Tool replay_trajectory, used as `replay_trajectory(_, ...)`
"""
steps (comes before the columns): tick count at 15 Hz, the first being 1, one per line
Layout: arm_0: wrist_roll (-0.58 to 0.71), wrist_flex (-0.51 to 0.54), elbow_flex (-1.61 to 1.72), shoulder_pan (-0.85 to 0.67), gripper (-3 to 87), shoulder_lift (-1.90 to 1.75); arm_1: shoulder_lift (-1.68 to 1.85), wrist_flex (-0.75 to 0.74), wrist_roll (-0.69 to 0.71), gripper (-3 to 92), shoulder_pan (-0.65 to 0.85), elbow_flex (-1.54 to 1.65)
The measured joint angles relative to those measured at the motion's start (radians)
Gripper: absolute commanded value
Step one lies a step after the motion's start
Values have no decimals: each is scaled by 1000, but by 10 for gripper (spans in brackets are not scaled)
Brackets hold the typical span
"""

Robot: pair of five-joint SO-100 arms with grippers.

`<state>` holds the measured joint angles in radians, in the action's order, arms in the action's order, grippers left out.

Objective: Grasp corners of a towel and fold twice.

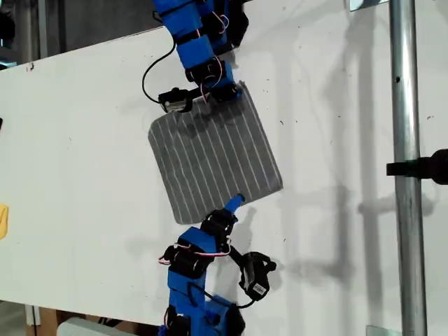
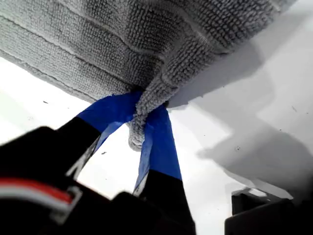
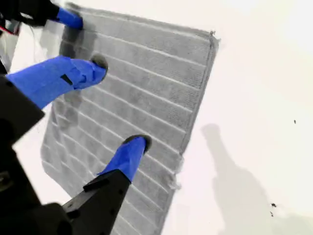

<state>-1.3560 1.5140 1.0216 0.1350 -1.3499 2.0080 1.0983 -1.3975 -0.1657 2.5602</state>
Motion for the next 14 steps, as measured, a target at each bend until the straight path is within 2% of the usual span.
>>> replay_trajectory(3,109,-40,-66,0,259,115,0,0,3,-2,8,0)
replay_trajectory(8,206,-238,-67,2,254,385,0,0,3,-2,8,0)
replay_trajectory(11,216,-385,-84,14,248,531,0,0,5,-2,14,0)
replay_trajectory(14,153,-399,-164,40,267,641,0,0,5,-2,14,0)
